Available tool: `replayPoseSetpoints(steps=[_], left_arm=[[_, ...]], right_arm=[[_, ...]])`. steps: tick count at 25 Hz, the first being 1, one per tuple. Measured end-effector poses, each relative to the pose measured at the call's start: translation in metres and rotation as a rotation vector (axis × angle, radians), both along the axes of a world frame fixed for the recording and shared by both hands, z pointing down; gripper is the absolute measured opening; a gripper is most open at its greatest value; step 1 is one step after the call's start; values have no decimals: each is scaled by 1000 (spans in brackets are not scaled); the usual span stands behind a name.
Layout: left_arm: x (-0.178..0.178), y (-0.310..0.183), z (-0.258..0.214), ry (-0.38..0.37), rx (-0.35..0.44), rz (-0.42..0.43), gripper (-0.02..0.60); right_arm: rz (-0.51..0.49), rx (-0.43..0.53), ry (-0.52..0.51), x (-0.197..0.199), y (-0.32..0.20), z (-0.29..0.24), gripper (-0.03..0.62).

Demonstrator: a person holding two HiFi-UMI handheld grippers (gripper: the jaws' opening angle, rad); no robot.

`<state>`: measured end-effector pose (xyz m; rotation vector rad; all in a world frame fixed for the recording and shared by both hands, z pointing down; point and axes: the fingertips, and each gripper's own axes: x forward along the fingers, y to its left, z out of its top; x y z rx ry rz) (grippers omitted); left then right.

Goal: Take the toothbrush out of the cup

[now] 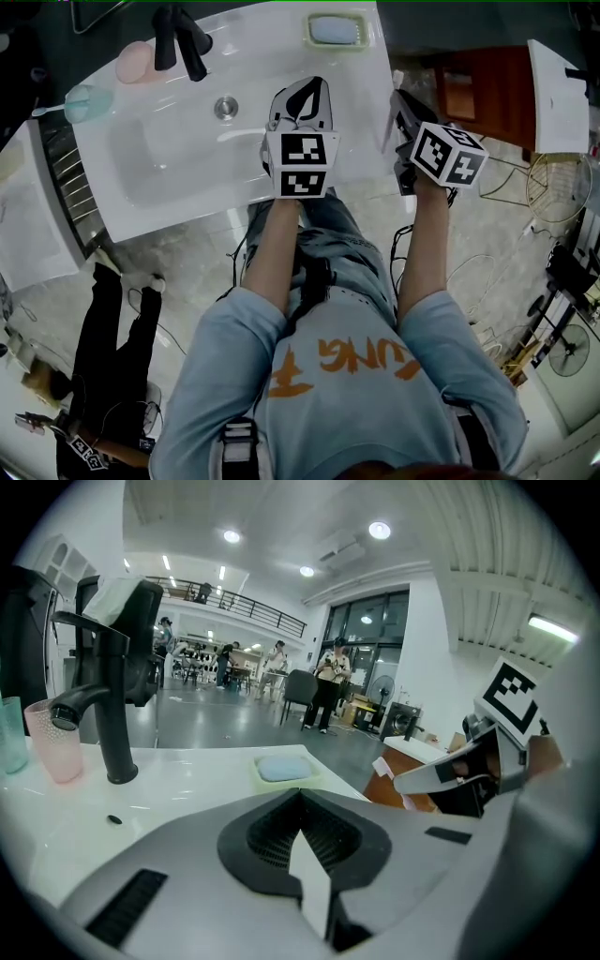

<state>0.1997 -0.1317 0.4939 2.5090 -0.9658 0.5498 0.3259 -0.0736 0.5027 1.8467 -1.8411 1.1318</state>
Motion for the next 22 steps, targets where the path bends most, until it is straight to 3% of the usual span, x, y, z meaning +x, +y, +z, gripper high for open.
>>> replayPoseSetpoints(steps=[8,22], left_arm=[[6,-3,12,-32,-20,-15,20],[16,-15,25,-74,-31,-10,20]], right_arm=[[-10,-43,-64,1,-8,29,41],[-38,-100,-37,7,-19,58,43]])
